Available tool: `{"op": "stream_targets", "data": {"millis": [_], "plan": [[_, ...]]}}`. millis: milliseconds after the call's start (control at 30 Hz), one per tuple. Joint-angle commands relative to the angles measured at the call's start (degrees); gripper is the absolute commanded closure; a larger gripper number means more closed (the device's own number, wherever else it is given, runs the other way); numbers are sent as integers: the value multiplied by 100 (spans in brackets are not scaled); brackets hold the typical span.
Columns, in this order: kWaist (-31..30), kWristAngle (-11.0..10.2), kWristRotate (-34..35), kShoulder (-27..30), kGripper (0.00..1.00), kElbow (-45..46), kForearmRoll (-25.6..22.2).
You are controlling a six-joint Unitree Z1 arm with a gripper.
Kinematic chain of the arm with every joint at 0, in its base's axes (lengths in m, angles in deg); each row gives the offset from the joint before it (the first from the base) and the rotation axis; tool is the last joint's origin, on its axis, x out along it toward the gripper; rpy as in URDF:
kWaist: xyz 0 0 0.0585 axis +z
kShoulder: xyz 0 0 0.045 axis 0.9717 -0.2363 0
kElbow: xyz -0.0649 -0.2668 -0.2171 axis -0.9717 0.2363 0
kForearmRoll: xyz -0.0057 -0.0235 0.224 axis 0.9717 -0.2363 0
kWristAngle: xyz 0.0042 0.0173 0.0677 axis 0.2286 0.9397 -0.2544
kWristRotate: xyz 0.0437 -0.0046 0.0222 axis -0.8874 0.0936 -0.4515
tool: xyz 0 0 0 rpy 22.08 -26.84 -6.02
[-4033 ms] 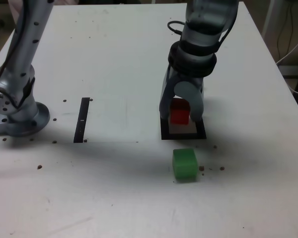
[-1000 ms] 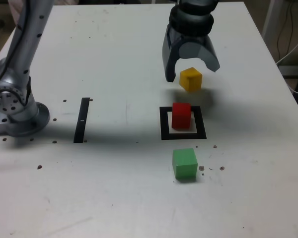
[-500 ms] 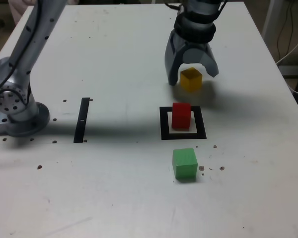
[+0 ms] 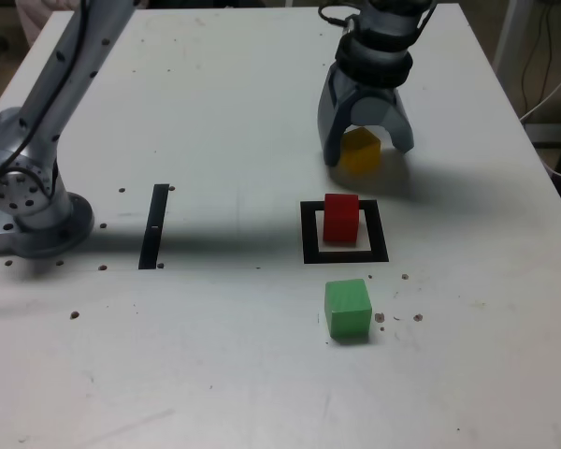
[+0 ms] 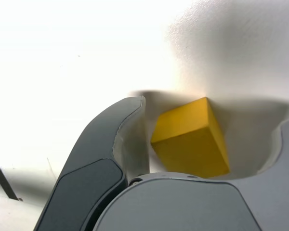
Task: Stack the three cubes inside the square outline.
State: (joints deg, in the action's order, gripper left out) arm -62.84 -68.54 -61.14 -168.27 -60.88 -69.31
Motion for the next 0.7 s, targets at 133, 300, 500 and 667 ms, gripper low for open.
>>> {"op": "stream_targets", "data": {"millis": [133,300,500,667], "plan": [[20,18,-49,-73,14,-30,61],[26,11,-85,-80,17,-45,58],[34,-29,-112,-69,23,-83,-36],[43,-40,-112,-66,26,-78,-41]]}}
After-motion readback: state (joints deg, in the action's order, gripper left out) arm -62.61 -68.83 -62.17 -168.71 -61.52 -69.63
